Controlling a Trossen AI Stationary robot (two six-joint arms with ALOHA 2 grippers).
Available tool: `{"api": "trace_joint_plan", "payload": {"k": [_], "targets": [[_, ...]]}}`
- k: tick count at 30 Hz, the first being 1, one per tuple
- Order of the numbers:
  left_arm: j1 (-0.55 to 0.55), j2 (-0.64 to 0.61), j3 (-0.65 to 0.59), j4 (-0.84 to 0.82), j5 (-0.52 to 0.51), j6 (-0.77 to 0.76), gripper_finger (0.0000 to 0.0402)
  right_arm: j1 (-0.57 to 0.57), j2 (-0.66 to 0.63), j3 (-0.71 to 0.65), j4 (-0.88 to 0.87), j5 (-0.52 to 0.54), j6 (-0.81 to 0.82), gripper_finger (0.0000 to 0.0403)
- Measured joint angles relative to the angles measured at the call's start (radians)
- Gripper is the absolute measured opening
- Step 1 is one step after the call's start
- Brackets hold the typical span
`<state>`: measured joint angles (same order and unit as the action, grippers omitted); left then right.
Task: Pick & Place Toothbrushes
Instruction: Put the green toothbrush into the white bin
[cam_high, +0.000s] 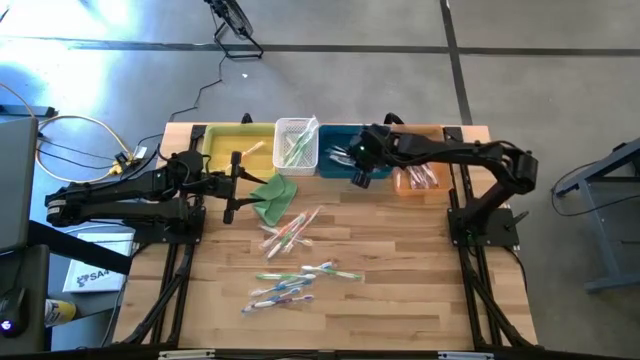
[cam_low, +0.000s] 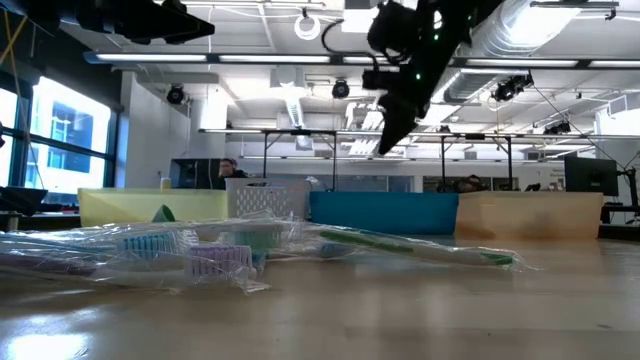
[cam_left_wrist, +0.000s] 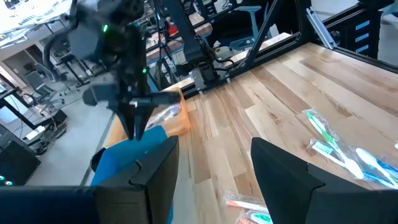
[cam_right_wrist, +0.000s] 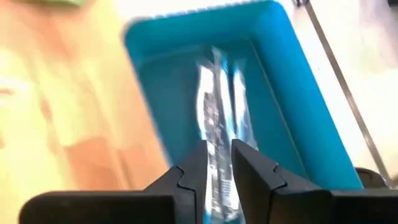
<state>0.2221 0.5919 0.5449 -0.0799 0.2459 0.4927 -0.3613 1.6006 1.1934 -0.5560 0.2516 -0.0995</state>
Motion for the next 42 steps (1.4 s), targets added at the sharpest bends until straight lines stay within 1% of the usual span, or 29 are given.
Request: {"api": "trace_joint_plan", "payload": {"k": [3, 8, 11, 16, 25, 33, 38, 42], "targets": [[0.000, 0.000, 0.000, 0.000, 0.000, 0.000, 0.0195, 0.043, -0.022, 0.000, 0.001, -0.015, 0.044, 0.0062], [0.000, 0.000, 0.000, 0.000, 0.000, 0.000, 0.0195, 0.119, -0.030, 0.001, 0.000, -0.085, 0.102, 0.0063], [0.000, 0.000, 0.000, 0.000, 0.000, 0.000, 0.0195, 0.166, -0.030, 0.001, 0.000, -0.126, 0.106, 0.0062], [0.000, 0.000, 0.000, 0.002, 0.000, 0.000, 0.0195, 0.246, -0.030, 0.001, 0.029, -0.154, 0.106, 0.0062], [0.000, 0.000, 0.000, 0.002, 0.000, 0.000, 0.0195, 0.366, -0.030, 0.001, 0.107, -0.158, 0.106, 0.0060], [0.000, 0.000, 0.000, 0.002, 0.000, 0.000, 0.0195, 0.445, -0.030, 0.001, 0.136, -0.158, 0.110, 0.0060], [0.000, 0.000, 0.000, 0.003, 0.000, 0.000, 0.0195, 0.484, -0.030, 0.001, 0.146, -0.160, 0.211, 0.0059], [0.000, 0.000, 0.000, 0.017, -0.001, -0.002, 0.0195, 0.512, -0.030, 0.001, 0.146, -0.200, 0.292, 0.0059]]}}
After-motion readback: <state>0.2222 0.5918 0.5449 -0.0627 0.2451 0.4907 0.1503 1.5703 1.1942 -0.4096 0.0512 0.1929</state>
